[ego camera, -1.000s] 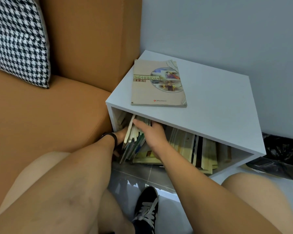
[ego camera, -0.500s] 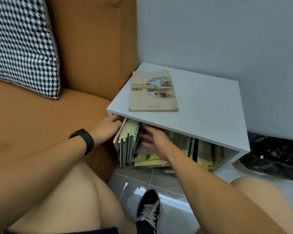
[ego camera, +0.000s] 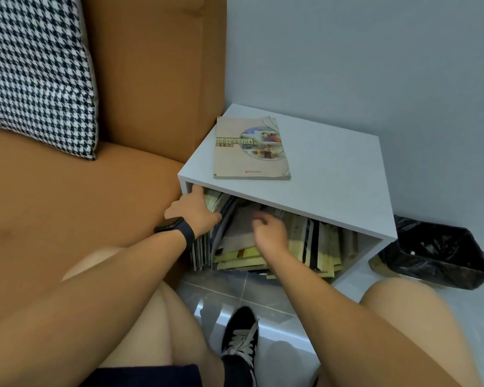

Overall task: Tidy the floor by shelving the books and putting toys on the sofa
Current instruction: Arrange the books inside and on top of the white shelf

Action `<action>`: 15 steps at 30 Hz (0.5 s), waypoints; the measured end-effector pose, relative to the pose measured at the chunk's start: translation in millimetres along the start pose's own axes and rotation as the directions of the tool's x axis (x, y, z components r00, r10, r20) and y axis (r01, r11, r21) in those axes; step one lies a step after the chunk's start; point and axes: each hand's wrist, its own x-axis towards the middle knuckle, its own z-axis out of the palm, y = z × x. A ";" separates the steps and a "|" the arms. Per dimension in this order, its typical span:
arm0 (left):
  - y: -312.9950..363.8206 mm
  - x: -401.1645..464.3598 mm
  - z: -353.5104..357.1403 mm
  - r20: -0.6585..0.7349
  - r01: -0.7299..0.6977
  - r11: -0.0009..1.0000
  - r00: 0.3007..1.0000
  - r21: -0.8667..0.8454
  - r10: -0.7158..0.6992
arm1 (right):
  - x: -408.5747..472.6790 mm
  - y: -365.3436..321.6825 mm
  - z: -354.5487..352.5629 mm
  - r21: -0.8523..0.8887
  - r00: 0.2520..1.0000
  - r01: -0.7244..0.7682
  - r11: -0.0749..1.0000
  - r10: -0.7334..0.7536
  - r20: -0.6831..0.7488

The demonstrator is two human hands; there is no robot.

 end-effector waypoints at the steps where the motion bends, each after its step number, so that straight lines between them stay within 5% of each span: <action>1: -0.4 0.2 -0.2 -0.002 0.002 1.000 1.000 0.000 -0.002 | 4.3 8.9 -11.7 -0.108 0.977 -0.098 0.989 0.074 -0.201; 3: -0.6 1.1 1.7 -0.005 0.002 1.000 1.000 0.005 -0.002 | 15.3 29.4 -39.2 -0.198 0.868 -0.349 0.916 0.237 -0.436; 6: 0.1 0.9 4.6 -0.010 -0.011 1.000 1.000 -0.008 0.011 | 19.0 52.8 -64.5 -0.135 0.785 -0.549 0.825 0.453 -0.423; 11: -0.5 4.0 6.2 -0.018 -0.017 1.000 1.000 0.003 0.017 | 21.7 73.4 -65.7 -0.198 0.822 -0.507 0.839 0.401 -0.406; 15: 1.3 4.2 7.0 -0.005 -0.029 1.000 1.000 -0.001 0.029 | 26.9 60.6 -73.3 -0.042 0.771 -0.562 0.826 0.505 -0.388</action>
